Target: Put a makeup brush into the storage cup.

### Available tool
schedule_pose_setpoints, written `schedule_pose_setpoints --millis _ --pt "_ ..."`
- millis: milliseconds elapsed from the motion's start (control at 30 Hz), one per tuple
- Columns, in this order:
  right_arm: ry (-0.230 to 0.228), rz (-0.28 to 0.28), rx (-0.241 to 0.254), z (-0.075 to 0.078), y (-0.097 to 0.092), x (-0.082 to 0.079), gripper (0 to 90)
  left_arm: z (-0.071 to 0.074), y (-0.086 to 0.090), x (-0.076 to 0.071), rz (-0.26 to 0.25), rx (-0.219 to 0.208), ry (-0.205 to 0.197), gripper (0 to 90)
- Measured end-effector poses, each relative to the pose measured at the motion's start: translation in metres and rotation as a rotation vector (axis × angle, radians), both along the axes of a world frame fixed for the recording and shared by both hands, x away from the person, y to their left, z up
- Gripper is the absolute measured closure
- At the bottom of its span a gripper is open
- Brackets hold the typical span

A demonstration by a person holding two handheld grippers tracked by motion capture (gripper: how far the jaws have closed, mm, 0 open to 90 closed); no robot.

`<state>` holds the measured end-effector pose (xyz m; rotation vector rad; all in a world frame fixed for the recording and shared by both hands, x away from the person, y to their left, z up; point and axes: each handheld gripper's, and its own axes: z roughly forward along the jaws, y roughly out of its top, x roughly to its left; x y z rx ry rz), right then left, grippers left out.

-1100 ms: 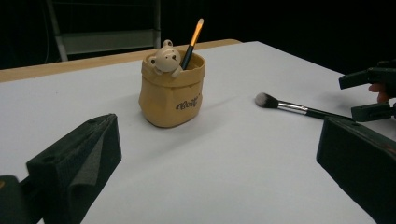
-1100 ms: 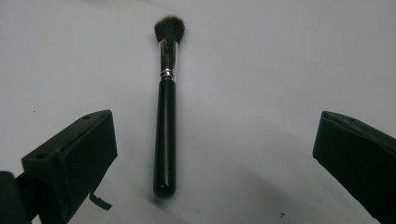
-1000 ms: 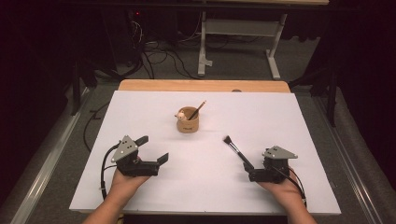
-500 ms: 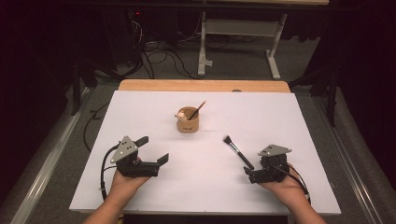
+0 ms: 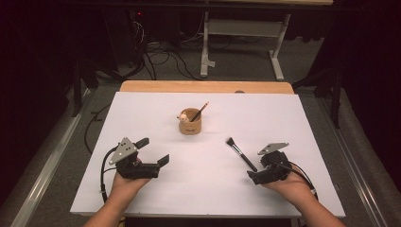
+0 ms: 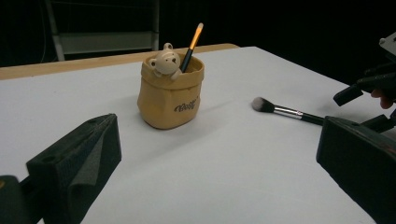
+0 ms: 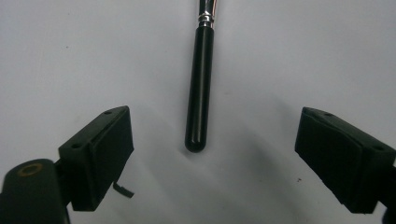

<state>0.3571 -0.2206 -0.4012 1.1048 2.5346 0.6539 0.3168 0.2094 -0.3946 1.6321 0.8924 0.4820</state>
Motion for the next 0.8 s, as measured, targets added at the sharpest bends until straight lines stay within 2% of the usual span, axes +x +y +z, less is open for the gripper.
schedule_pose_setpoints --millis 133,300,433,800 --pt "0.045 0.029 -0.053 0.002 0.003 0.003 16.3 0.0 -0.001 0.0 -0.007 0.004 0.0 0.7" --pt "0.097 0.018 -0.071 0.004 0.005 0.008 17.8 0.0 -0.001 -0.001 -0.011 0.009 -0.004 0.8" --pt "0.118 0.036 -0.107 0.005 0.008 0.014 21.6 0.0 0.0 -0.001 -0.008 0.001 -0.005 0.8" --pt "0.198 0.051 -0.121 0.011 0.017 0.028 38.0 0.0 0.002 0.0 -0.004 -0.002 -0.005 1.0"
